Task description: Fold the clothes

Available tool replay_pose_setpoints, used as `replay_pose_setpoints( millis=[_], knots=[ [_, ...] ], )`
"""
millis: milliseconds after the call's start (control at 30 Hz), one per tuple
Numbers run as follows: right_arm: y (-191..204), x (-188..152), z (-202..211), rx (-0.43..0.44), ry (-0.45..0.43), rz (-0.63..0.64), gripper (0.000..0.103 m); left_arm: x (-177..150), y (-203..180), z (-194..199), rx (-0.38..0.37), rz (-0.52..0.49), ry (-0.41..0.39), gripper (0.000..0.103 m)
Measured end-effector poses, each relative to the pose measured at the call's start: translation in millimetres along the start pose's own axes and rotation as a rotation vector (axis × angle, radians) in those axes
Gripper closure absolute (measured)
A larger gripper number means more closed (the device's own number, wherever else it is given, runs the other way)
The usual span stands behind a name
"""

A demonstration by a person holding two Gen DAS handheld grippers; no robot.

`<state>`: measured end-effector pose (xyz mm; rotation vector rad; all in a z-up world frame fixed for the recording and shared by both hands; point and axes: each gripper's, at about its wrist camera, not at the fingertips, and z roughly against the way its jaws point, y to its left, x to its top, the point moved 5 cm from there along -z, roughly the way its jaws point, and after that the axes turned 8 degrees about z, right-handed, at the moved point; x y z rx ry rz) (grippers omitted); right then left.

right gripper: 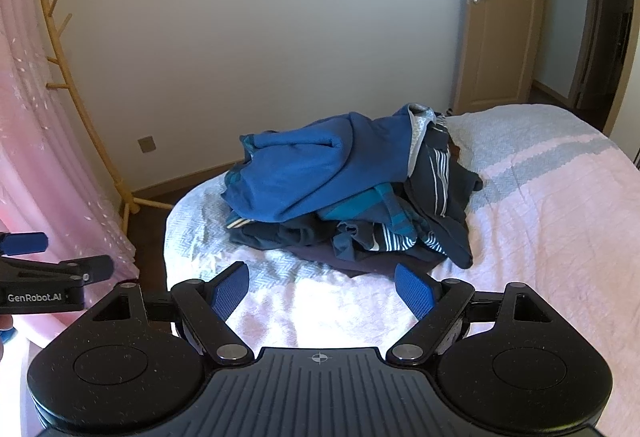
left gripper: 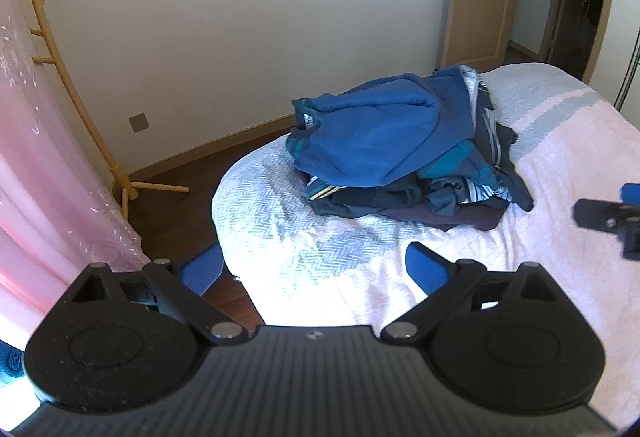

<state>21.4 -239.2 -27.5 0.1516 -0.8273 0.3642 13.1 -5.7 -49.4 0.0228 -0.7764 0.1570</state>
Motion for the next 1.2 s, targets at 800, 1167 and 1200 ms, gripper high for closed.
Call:
replay_pose_setpoints(
  millis=[800,1167,1200],
  knots=[
    [-56,126,-310,-0.038,0.116,0.154,0.02,118,-51,-326,-0.344,-0.524,-0.022,0.006],
    [-56,125,-388,-0.015,0.165,0.156,0.041,129,-59,-373,-0.448,-0.515,0.037,0.006],
    [-54,124,-389,-0.009,0.169,0.155,0.052,131,-60,-375,-0.448,-0.515,0.039,0.006]
  ],
)
